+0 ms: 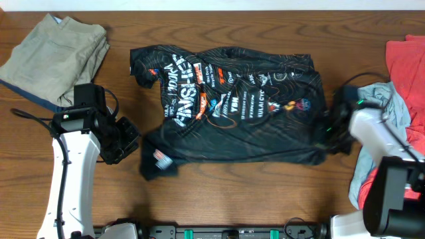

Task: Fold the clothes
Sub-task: 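Grip opposite jersey corners with both grippers and stretch it flat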

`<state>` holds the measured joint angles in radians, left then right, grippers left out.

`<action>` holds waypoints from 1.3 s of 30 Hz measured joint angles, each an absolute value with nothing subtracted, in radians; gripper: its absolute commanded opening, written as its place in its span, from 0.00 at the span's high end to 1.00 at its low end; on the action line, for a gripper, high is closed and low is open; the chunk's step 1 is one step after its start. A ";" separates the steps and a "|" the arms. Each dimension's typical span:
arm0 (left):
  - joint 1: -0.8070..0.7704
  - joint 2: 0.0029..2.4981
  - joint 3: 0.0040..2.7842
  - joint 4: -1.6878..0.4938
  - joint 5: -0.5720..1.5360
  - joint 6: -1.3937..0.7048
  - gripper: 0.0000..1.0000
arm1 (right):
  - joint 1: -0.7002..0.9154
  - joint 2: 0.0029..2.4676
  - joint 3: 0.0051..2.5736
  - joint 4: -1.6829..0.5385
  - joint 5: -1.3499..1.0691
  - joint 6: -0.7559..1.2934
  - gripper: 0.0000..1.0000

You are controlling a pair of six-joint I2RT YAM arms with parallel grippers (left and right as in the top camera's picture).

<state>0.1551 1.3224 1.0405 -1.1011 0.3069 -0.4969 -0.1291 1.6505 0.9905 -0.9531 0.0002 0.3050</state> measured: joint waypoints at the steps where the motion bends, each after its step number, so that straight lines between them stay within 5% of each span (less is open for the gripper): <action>1: 0.155 1.322 1.040 -1.101 0.307 -0.497 0.94 | -0.157 1.650 1.045 -0.991 0.037 0.313 0.99; 9: 0.129 1.322 1.040 -1.081 0.307 -0.497 0.92 | -0.286 1.649 1.253 -1.121 0.164 0.380 0.99; 12: 0.102 1.324 1.040 -1.064 0.307 -0.488 0.57 | -0.286 1.649 1.253 -1.130 0.176 0.387 0.99; 15: 0.067 1.337 1.040 -1.050 0.307 -0.493 0.47 | -0.286 1.649 1.253 -1.133 0.178 0.390 0.99; 39: -0.343 1.811 1.040 -0.846 0.334 -0.497 0.46 | -0.286 1.649 1.253 -1.150 0.184 0.391 0.99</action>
